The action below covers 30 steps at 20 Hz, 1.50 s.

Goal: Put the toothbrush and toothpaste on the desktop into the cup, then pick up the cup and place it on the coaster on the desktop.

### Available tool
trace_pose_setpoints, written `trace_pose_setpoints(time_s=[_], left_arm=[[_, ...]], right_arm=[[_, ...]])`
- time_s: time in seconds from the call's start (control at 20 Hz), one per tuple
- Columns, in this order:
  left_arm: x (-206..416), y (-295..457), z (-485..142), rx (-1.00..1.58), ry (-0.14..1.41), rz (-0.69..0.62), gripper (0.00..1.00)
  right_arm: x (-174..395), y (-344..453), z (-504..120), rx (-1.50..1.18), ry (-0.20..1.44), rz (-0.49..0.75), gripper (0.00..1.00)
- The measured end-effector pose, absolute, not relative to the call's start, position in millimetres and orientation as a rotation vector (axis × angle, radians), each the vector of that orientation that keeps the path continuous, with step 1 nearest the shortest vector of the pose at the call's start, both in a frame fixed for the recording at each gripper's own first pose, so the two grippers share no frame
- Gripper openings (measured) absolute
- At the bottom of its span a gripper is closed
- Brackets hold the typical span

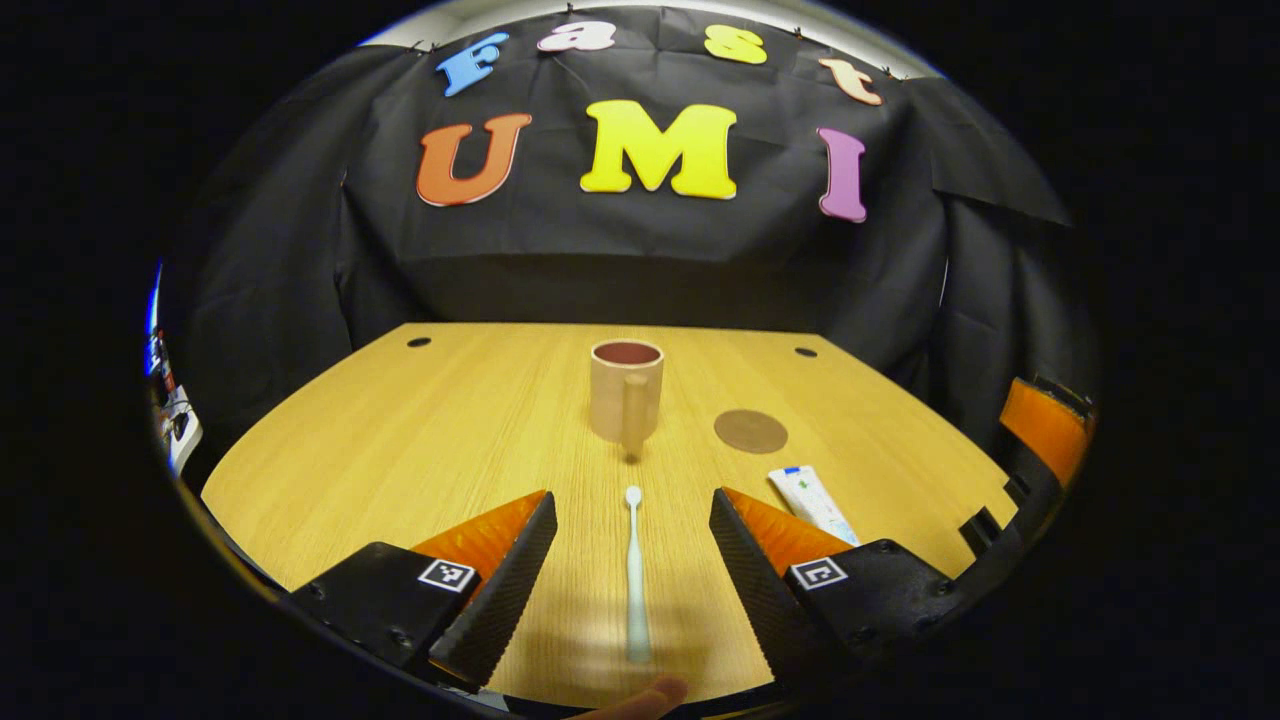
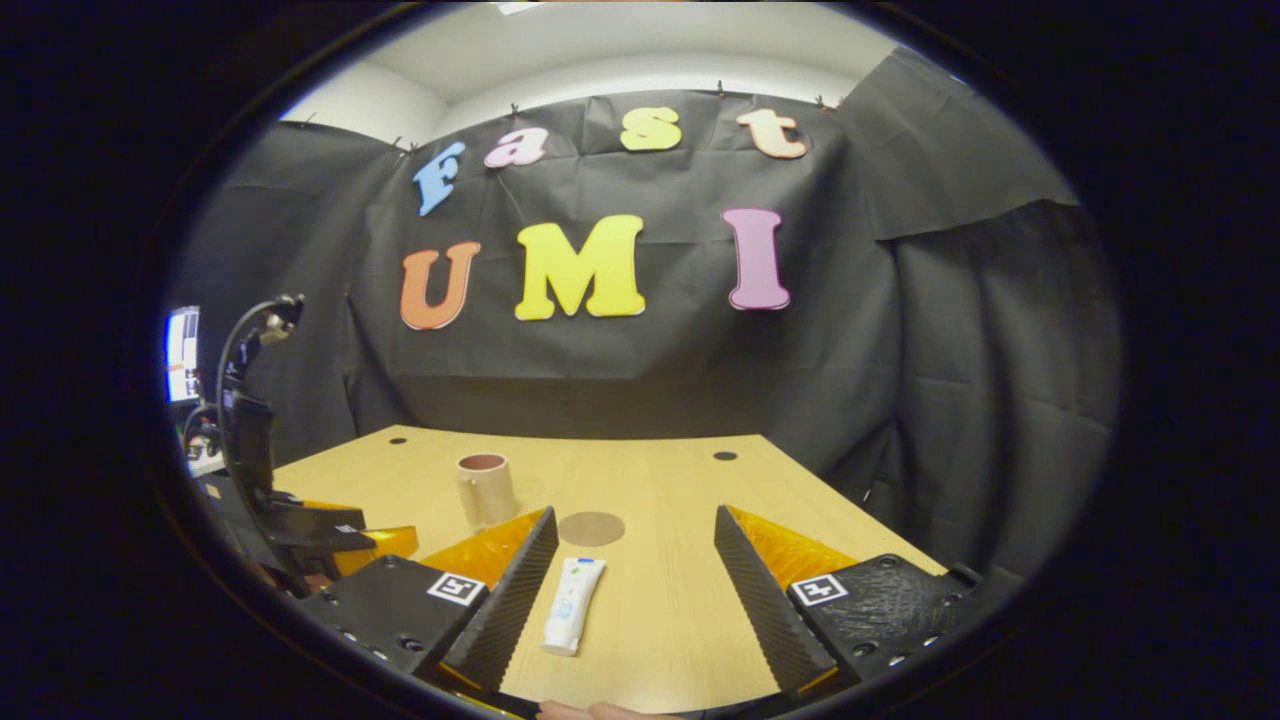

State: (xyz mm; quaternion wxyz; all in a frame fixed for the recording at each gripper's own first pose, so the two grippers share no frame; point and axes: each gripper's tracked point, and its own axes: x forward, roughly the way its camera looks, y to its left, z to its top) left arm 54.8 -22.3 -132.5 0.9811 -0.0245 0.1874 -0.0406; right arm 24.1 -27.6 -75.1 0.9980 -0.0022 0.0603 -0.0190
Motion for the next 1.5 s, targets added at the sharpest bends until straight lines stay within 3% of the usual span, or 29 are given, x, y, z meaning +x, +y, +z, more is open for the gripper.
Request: trace_pose_setpoints(time_s=[0.25,0.55,0.7,0.9,1.25,1.5], left_arm=[[70.7,-29.1,-164.5,-0.024,0.462,-0.110,0.96],[75.8,-23.4,-185.5,-0.062,0.529,-0.092,0.62],[74.4,-24.0,-191.8,-0.082,0.555,-0.108,0.33],[74.4,-22.4,-196.5,-0.117,0.553,-0.128,0.14],[71.7,-14.7,-180.5,-0.097,0.457,-0.139,0.12],[64.8,-10.5,-131.6,-0.088,0.296,-0.134,0.12]], right_arm=[[37.9,-11.0,-101.9,-0.014,0.192,-0.012,0.95],[55.9,4.9,-125.1,-0.039,0.247,0.008,0.98],[65.0,12.7,-138.4,-0.044,0.286,0.015,0.95],[73.6,21.4,-159.2,-0.054,0.349,0.019,0.95],[86.0,22.4,-210.0,-0.016,0.506,-0.005,0.95],[98.3,25.4,-227.2,0.015,0.578,0.010,0.83]])
